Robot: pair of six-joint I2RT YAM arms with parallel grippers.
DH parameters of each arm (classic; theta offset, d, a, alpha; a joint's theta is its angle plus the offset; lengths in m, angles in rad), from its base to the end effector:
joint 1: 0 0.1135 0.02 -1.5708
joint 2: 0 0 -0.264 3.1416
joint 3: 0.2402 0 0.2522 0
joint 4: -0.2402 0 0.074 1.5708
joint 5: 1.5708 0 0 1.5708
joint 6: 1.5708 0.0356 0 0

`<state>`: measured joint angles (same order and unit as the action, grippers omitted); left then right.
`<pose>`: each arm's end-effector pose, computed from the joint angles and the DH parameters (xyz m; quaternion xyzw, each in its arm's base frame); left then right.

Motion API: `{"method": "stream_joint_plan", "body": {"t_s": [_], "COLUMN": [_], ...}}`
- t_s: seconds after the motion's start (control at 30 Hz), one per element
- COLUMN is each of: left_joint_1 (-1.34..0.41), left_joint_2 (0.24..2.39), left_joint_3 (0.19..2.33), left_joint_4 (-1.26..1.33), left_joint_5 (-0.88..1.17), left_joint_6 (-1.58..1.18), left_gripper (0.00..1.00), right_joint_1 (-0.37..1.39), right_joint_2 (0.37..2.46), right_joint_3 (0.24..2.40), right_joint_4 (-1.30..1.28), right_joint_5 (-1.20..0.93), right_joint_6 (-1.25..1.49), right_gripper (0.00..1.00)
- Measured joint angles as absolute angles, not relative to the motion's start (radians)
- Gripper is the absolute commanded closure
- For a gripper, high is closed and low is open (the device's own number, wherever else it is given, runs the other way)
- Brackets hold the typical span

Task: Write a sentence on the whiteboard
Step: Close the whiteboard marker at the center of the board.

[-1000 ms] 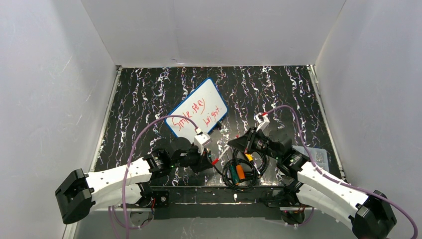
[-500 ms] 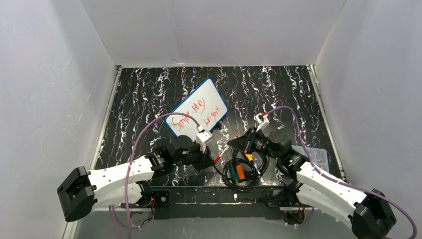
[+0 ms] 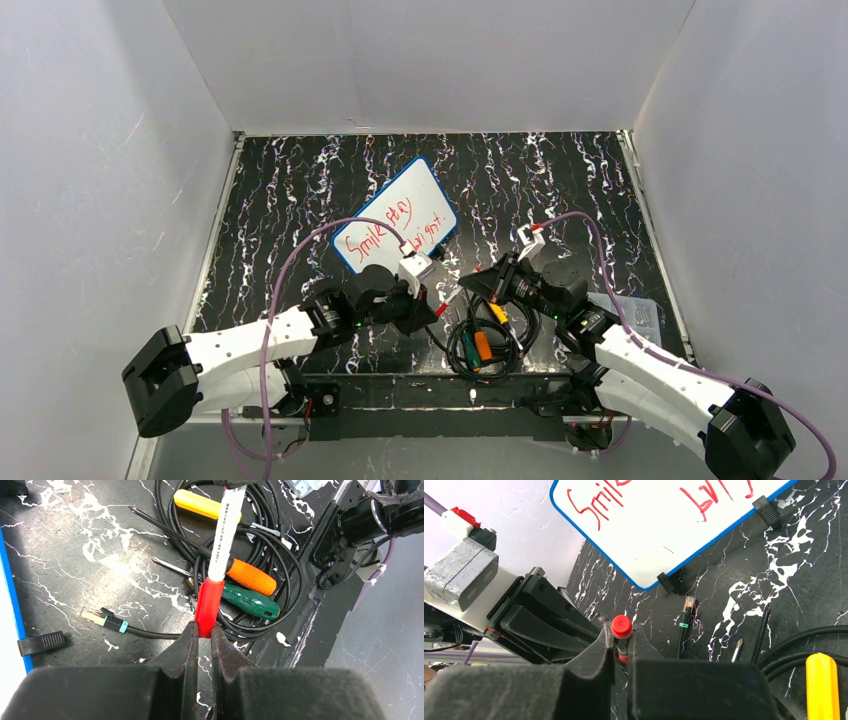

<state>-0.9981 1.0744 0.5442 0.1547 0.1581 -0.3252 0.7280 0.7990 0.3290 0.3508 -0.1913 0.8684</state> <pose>0.1240 -0.2026 0.2335 0.3140 0.7632 -0.3962 0.4025 0.1371 0.1312 0.2323 -0.0110 0.7472 0.5230 0.4100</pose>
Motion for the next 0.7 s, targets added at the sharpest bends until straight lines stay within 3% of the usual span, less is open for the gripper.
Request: {"method": "stream_joint_plan", "body": {"t_s": [0.7], "left_joint_1": [-0.996], "left_joint_2": [1.138], "left_joint_3": [0.626], "left_joint_4": [0.085], "left_joint_5": [0.11], "left_joint_6": [-0.268], "left_gripper": [1.0], "right_joint_1": [0.723], "right_joint_2": [0.833], "right_joint_3": [0.329], "right_joint_4": [0.395], "right_joint_5": [-0.158], "right_joint_6": [0.862], "right_gripper": [0.99]}}
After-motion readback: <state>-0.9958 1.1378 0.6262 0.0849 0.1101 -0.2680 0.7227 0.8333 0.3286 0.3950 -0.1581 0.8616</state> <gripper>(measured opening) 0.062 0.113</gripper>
